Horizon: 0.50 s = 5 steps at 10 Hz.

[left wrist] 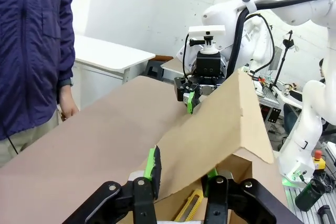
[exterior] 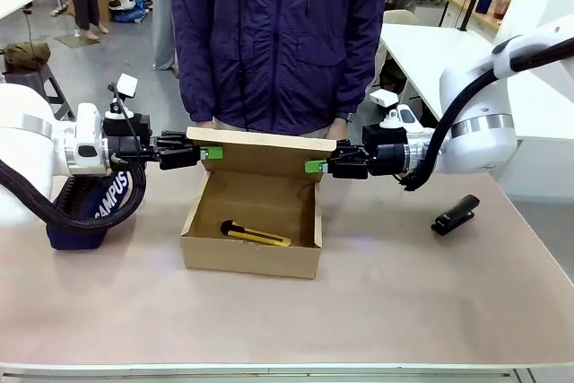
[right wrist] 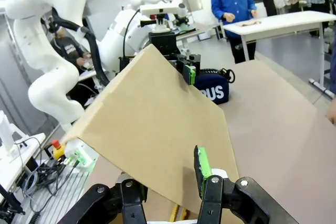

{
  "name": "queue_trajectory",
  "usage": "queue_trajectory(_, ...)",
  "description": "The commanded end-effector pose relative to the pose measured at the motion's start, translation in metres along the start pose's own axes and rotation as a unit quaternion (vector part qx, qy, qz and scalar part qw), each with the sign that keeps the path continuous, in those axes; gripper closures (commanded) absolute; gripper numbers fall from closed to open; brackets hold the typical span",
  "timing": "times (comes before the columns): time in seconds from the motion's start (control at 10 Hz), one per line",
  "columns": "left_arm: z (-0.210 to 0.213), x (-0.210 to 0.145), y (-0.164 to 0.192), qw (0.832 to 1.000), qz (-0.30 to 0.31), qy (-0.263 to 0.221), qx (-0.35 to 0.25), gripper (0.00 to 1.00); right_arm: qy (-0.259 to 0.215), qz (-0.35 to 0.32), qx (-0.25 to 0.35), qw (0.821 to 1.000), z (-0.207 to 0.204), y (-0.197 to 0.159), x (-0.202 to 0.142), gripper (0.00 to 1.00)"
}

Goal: Pack the item into the box.
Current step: Close the Mailer Box.

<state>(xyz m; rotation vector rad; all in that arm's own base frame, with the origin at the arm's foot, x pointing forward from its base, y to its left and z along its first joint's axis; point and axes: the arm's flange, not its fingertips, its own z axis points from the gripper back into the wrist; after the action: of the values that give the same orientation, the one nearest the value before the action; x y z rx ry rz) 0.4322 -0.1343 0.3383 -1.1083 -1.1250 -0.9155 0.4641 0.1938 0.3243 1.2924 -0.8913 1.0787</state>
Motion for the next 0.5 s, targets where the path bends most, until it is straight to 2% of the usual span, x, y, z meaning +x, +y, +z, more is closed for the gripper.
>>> queue_trajectory(0.0, 0.009, 0.004, -0.012, 0.999, -0.037, -0.006, -0.005, 0.58, 0.014, 0.046, -0.003, 0.999, -0.001, 0.019, 0.002, 0.52)
queue_trajectory(0.1, 0.010, 0.005, -0.014, 0.999, -0.043, -0.008, -0.008, 0.58, 0.013, 0.059, -0.002, 0.998, -0.001, 0.024, 0.003, 0.52)
queue_trajectory(0.2, 0.009, 0.005, -0.016, 0.999, -0.044, -0.009, -0.007, 0.41, 0.012, 0.075, -0.001, 0.997, -0.001, 0.029, 0.004, 0.40)
queue_trajectory(0.3, 0.009, 0.005, -0.017, 0.999, -0.046, -0.009, -0.005, 0.01, 0.008, 0.095, 0.001, 0.995, -0.001, 0.035, 0.006, 0.06)
queue_trajectory(0.4, 0.009, 0.005, -0.019, 0.999, -0.051, -0.007, -0.010, 0.00, 0.008, 0.101, 0.005, 0.995, -0.002, 0.039, 0.007, 0.00)
